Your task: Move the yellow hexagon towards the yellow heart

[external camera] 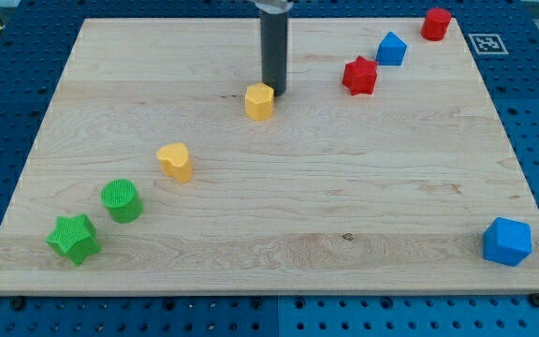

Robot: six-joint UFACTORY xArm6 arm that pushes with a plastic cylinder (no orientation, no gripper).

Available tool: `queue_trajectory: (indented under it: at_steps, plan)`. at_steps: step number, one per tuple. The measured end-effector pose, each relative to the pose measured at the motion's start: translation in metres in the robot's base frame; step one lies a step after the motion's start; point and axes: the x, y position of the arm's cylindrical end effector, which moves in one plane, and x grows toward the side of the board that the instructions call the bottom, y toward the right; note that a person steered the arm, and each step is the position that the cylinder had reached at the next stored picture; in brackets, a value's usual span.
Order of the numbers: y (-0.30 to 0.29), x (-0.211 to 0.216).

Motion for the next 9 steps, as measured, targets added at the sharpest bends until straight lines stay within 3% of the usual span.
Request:
queue_trajectory:
  at_steps: [2, 4, 9]
  plan:
    - [-0.018, 0.030]
    - [-0.029, -0.001]
    - [-0.042, 0.038]
